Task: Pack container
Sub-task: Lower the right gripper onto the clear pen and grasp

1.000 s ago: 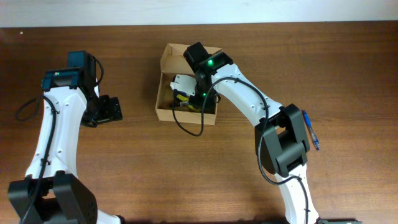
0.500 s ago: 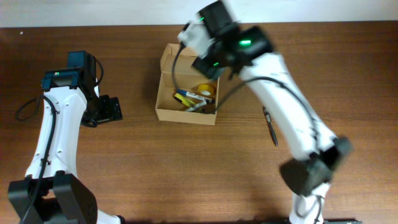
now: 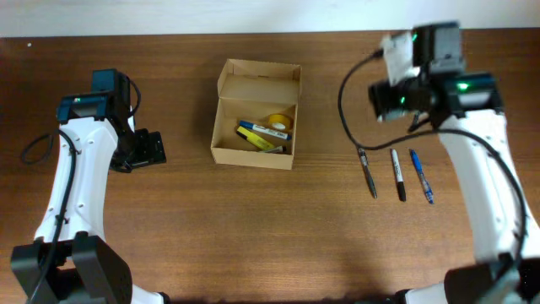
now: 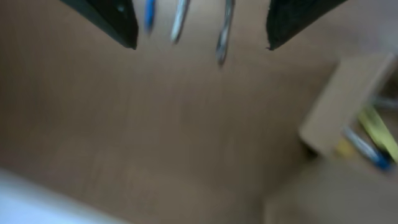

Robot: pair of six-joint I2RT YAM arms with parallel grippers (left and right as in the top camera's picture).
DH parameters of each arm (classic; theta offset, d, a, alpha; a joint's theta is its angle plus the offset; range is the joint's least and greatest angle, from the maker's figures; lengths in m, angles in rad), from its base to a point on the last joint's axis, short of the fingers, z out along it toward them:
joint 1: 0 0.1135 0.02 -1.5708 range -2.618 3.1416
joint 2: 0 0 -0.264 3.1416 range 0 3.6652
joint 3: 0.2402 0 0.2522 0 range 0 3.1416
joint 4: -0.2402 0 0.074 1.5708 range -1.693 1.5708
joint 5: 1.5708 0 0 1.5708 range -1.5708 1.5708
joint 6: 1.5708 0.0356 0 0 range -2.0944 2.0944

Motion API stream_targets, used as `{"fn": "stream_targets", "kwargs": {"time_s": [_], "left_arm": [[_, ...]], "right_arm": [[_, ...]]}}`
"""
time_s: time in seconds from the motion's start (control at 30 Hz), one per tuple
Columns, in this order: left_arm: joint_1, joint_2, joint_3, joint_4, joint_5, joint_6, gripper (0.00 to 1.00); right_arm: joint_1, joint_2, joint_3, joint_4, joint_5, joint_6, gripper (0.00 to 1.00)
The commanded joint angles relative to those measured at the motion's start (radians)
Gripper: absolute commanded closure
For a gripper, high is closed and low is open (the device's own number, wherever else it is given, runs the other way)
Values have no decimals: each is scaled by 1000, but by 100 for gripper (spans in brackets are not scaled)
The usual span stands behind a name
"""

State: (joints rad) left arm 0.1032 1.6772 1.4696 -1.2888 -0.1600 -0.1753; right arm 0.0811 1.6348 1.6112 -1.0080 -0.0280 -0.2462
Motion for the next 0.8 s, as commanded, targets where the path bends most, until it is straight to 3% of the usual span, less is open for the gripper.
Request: {"fn": "stream_targets", "kwargs": {"time_s": [0.0,0.23,0.57,0.77], "left_arm": [[4,-7,-6,2,7,13,0],[4,-7,-6,3,7,13,0],[4,-8,-6,2,7,13,0],[4,-7,-6,2,7,13,0]], "right_arm": [[-10,32,-102,-12,-28,66,30],[-10,122,-232,-62,-33,159,32],[-10,224,-238,-76,-47,158,35],[-10,314,-238,-56,-47,158,42]]}}
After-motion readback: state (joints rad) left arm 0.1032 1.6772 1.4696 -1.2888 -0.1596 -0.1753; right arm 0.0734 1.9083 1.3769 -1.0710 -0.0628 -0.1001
